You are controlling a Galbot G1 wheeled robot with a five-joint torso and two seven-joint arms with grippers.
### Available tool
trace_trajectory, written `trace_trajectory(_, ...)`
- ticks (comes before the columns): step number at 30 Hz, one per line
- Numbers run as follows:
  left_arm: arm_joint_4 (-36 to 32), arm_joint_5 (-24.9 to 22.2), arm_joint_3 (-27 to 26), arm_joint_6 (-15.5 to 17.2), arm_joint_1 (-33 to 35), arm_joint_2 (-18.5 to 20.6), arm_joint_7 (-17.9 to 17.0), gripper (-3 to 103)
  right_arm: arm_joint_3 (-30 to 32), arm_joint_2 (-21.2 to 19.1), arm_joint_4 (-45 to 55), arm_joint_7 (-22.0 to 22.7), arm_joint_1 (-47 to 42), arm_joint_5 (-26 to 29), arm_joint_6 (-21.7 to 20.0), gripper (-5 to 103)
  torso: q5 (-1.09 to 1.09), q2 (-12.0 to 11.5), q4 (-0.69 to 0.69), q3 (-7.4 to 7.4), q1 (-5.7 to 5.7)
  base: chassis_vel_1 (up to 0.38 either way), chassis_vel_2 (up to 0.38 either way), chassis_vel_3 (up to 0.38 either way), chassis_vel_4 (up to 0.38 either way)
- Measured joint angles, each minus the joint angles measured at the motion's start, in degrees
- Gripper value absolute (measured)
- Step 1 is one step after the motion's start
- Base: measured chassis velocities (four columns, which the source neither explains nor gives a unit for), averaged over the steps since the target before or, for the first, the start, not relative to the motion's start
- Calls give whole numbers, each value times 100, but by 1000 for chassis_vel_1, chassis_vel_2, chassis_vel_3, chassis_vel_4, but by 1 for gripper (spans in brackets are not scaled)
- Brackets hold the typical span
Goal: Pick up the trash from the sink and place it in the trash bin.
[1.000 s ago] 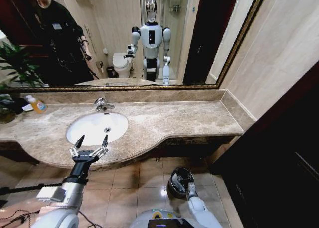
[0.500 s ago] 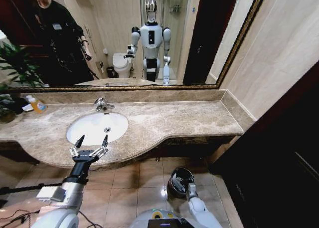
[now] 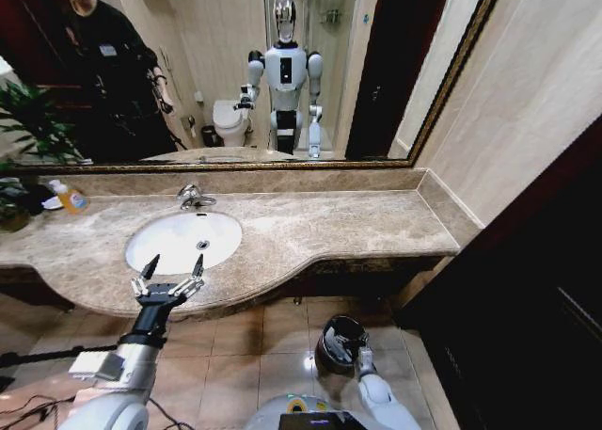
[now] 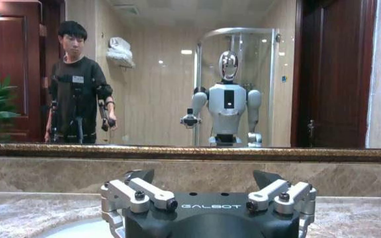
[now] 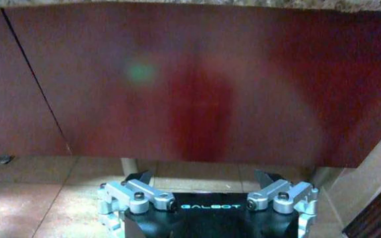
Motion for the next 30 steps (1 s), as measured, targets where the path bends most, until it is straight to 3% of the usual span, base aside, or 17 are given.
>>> trace_trajectory(12, 0, 0, 0, 0, 0, 0, 0, 100, 30, -186, 1170, 16, -527, 210, -479, 100, 0, 0, 0, 0, 0, 0, 0, 0, 0)
trace_trajectory(16, 0, 0, 0, 0, 0, 0, 0, 100, 102, -254, 1928, 37, -800, 405, -973, 100, 0, 0, 0, 0, 1, 0, 0, 0, 0)
trace_trajectory(20, 0, 0, 0, 0, 0, 0, 0, 100, 159, -331, 2206, 109, -874, 426, -1008, 100, 0, 0, 0, 0, 1, 0, 0, 0, 0)
trace_trajectory(30, 0, 0, 0, 0, 0, 0, 0, 100, 312, -770, 3449, 743, -1267, 623, -1753, 100, 1, 0, 0, 0, 1, 0, 0, 0, 0)
